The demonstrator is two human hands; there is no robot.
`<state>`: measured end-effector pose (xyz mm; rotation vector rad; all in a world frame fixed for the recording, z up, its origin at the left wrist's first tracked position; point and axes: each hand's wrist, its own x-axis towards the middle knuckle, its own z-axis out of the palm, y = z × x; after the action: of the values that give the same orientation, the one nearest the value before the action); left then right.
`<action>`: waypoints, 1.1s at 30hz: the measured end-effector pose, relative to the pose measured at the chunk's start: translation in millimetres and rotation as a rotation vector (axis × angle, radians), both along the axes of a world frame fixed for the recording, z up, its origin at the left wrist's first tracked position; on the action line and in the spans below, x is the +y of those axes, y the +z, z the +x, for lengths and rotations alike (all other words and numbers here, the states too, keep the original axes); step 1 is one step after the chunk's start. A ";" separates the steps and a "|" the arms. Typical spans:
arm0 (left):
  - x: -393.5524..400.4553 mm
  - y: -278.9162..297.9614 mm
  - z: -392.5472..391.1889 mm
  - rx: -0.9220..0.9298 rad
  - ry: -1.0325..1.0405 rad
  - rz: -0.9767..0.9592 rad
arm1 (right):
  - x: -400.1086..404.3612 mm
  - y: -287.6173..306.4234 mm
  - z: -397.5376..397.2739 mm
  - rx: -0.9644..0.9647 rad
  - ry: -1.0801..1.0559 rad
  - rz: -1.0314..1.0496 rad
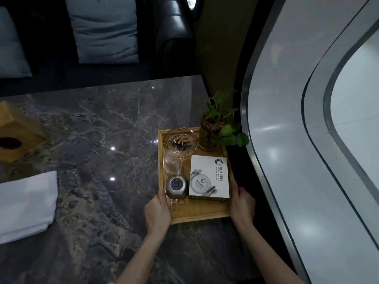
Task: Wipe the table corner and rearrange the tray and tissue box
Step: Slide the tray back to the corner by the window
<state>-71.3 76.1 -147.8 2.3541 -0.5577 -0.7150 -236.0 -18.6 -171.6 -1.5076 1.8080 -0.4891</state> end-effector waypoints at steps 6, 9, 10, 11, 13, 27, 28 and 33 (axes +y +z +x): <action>-1.5 -6.1 2.3 -0.026 0.007 0.008 | -1.7 0.4 -0.6 -0.001 0.015 0.017; -0.9 -10.0 1.8 -0.001 0.002 0.015 | -2.9 2.8 -2.8 0.034 0.087 0.038; 0.5 -11.3 1.8 0.007 -0.019 0.024 | -3.0 3.8 -3.5 0.067 0.122 0.041; 2.2 -11.8 1.4 0.002 -0.049 0.036 | -3.5 4.8 -4.0 0.111 0.157 0.036; 5.3 -11.8 2.6 -0.028 -0.117 0.074 | -4.2 7.3 -4.3 0.210 0.222 0.016; 5.2 -10.6 15.4 -0.346 -0.458 0.346 | -1.0 4.3 -4.2 0.474 0.350 -0.159; 5.7 -11.6 15.0 -0.348 -0.460 0.348 | -0.9 3.6 -4.5 0.475 0.350 -0.156; 8.9 -14.3 14.0 -0.349 -0.446 0.324 | 0.6 1.0 -7.6 0.474 0.359 -0.127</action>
<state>-57.3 85.0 -162.1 2.7093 -1.2277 -0.6195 -243.6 -18.0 -170.7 -2.1196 1.8061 -0.0702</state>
